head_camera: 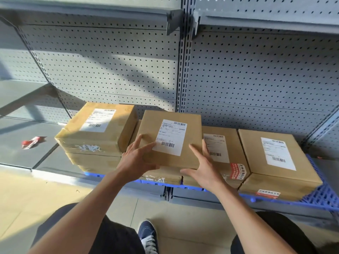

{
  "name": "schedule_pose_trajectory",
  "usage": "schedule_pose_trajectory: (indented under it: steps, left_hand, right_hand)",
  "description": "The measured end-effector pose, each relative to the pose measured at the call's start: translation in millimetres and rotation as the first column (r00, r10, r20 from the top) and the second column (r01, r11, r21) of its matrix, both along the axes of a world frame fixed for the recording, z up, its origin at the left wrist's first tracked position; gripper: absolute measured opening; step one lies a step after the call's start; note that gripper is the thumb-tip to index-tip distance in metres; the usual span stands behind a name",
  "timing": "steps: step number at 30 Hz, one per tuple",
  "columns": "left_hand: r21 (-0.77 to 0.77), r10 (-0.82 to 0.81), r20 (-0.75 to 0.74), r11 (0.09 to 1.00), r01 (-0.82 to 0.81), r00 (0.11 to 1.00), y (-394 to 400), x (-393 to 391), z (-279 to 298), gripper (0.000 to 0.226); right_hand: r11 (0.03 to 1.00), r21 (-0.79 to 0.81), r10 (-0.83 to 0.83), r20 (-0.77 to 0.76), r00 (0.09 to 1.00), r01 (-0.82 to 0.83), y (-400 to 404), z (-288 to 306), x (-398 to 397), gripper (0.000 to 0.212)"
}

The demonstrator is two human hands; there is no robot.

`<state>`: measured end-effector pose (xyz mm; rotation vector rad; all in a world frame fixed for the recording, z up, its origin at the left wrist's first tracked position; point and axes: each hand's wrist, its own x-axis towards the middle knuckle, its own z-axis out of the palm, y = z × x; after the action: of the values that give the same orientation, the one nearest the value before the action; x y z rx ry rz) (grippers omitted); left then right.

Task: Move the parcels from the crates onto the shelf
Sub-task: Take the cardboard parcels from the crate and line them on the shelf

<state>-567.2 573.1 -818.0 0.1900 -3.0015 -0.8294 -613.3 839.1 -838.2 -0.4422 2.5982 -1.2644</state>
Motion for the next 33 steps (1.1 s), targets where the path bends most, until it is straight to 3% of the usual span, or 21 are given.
schedule_pose_trajectory:
  steps: [6, 13, 17, 24, 33]
  left_hand:
    - [-0.010, 0.001, -0.032, 1.000, -0.001, 0.999, -12, 0, -6, 0.075]
    - [-0.124, 0.108, -0.249, 0.982, -0.142, 0.962, -32, 3, 5, 0.057]
    - [-0.171, 0.168, -0.213, 0.964, -0.206, 0.963, -46, 6, 1, 0.043]
    - [-0.292, 0.144, -0.116, 0.941, -0.173, 0.983, -63, 16, -6, 0.064]
    - [-0.295, 0.144, -0.136, 0.939, -0.179, 0.980, -65, 16, -8, 0.069]
  right_hand:
    - [1.000, -0.017, -0.006, -0.055, 0.998, 0.005, -14, -3, -3, 0.087]
    - [0.998, -0.030, -0.060, -0.181, 0.982, 0.055, -26, -12, -7, 0.073]
    - [0.995, -0.015, -0.102, -0.275, 0.956, 0.102, -34, -21, -13, 0.062]
    - [0.996, 0.016, -0.081, -0.347, 0.934, 0.093, -49, -33, -24, 0.058]
    - [0.994, 0.058, -0.063, -0.424, 0.903, 0.096, -64, -36, -29, 0.055]
